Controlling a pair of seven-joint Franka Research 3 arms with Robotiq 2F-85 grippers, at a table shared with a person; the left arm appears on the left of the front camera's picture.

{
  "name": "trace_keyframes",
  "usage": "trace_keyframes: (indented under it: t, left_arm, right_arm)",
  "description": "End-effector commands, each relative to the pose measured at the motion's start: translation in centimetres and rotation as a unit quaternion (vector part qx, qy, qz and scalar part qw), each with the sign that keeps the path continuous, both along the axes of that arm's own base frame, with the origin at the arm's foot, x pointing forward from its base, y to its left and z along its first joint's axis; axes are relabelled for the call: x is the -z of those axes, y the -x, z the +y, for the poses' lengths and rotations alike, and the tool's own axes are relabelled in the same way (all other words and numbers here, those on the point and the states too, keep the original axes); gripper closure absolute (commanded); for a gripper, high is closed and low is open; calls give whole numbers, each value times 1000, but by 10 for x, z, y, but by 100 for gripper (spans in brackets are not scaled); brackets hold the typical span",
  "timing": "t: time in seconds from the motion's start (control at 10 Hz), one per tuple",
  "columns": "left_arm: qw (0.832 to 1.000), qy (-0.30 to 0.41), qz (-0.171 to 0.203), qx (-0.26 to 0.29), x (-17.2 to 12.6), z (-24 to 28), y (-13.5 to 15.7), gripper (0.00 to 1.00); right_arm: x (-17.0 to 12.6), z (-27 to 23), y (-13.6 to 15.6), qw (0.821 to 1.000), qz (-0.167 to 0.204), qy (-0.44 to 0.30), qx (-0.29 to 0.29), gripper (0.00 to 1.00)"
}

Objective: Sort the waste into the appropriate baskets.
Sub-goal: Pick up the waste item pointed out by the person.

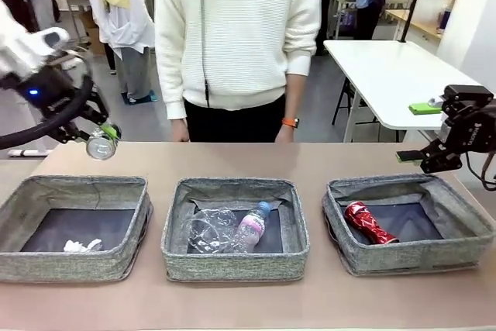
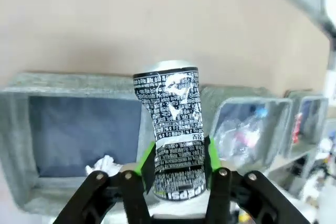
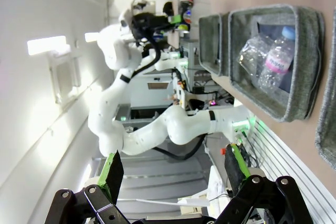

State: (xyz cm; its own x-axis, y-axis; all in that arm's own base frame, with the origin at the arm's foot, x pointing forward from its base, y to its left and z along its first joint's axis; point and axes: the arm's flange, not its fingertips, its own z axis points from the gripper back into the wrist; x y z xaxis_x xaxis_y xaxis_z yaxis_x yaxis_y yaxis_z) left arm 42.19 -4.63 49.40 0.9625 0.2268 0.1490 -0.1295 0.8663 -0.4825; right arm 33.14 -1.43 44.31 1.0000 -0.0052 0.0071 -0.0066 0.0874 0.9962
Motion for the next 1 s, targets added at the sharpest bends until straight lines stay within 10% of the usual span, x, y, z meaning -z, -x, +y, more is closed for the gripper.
trace_keyframes:
  t: [0.0,0.3,0.4,0.6,0.9]
  left_arm:
    - [998,-27,49,29,8,-6,-22,100]
    - [998,-27,49,29,8,-6,-22,100]
    - [999,-15,28,21,14,-6,-7,57]
    - [998,-51,-30,22,-55,-61,2,57]
    - [984,-160,-23,70,-142,-165,25,57]
  right_arm:
    - [-3,1,1,1000,10,4,1,0]
    - [-3,1,1,1000,10,4,1,0]
    - [-3,1,1,1000,10,4,1,0]
    - [-3,1,1,1000,10,4,1,0]
    - [-3,1,1,1000,10,4,1,0]
